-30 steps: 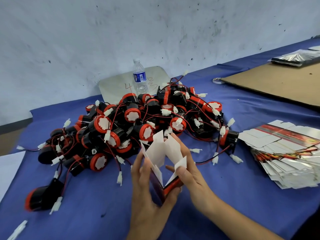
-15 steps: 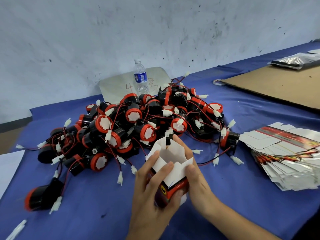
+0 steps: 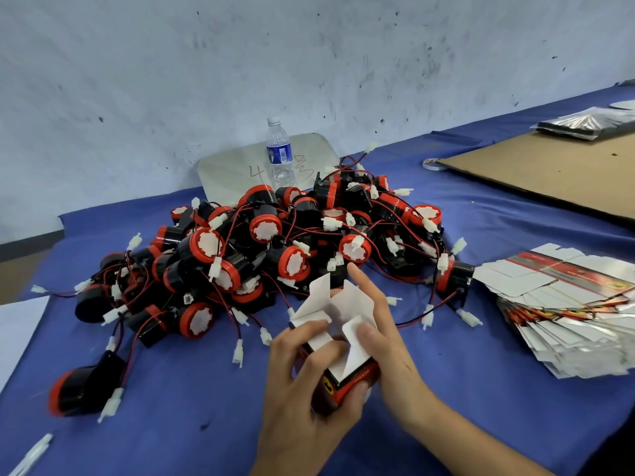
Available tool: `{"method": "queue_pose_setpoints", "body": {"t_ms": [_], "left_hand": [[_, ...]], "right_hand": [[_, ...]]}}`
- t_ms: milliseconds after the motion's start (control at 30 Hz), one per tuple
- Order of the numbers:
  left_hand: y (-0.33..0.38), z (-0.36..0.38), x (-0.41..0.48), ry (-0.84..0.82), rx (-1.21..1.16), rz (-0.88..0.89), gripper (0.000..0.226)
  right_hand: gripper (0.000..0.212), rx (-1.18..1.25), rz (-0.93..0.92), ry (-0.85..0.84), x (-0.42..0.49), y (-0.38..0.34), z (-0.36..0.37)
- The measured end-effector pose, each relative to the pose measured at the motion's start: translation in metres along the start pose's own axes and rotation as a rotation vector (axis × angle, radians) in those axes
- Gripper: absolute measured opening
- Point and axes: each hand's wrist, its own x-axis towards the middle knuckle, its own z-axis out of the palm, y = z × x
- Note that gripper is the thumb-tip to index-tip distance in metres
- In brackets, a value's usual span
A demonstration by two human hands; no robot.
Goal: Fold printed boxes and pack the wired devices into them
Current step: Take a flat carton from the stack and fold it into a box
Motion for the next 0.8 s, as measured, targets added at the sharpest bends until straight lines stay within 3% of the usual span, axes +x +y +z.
{"method": "queue_pose_setpoints", "body": {"t_ms": [167,333,567,733,800], "left_hand": [[0.0022,0.0011,-0.0005,-0.02,0.005,-0.016,0.033],[0.0043,0.0028,0.0013,0.048,-0.061,0.012,0.056],[0.0029,-0.0016,0.003,-0.014,-0.002,0.011,0.082],[0.0039,-0.0005,0.0035,-0.02,0.102,0.042,0.063],[0.0033,-0.001,0.0032,-0.015,0.104,0.051,0.051]], "right_hand": [[0.069,-0.098,-0.009,0.037,0.0001,0.0009,-0.0062],[0.065,-0.103,-0.001,0.011,0.002,0.0002,-0.0039],[0.06,-0.088,0.029,0.009,0.0026,0.0012,-0.0023],[0.037,-0.028,0.05,0.002,0.0006,0.0001,0.0014],[0.046,-0.03,0.075,0.018,0.0003,-0.001,0.0022]]}}
